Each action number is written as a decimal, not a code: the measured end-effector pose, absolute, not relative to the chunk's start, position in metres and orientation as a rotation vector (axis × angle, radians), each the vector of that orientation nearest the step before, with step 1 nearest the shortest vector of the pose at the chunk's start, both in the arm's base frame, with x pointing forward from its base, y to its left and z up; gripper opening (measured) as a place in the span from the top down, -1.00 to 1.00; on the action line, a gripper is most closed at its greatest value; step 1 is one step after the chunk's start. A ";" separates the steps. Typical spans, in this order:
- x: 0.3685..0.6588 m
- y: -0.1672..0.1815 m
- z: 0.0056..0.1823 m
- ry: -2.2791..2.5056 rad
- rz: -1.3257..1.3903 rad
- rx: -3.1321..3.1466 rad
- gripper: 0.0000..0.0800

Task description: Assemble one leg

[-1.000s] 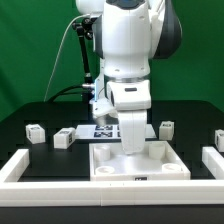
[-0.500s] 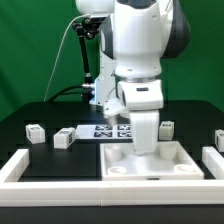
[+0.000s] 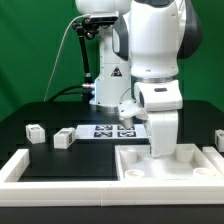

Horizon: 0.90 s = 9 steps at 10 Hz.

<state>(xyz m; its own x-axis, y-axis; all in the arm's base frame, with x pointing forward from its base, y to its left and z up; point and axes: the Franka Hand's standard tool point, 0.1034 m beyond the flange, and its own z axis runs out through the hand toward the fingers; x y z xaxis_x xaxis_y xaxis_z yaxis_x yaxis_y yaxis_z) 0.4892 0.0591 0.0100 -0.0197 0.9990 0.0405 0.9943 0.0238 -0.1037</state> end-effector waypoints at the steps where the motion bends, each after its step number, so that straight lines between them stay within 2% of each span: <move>1: 0.490 0.065 0.010 -2.159 0.068 -2.140 0.82; 6: 0.490 0.065 0.010 -2.154 0.069 -2.145 0.82; 7: 0.490 0.064 0.010 -2.154 0.069 -2.145 0.33; 8: 0.490 0.064 0.010 -2.154 0.069 -2.146 0.33; 9: 0.490 0.064 0.010 -2.153 0.069 -2.146 -0.10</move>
Offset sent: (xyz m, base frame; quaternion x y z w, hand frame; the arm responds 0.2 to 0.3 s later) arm 0.0000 0.0000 0.0000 0.0000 0.0000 0.0000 1.0000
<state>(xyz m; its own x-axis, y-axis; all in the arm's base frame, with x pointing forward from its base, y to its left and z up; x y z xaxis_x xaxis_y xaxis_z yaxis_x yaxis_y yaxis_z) 0.4899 0.0642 0.0100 -0.0014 0.9992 0.0394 0.9947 0.0055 -0.1030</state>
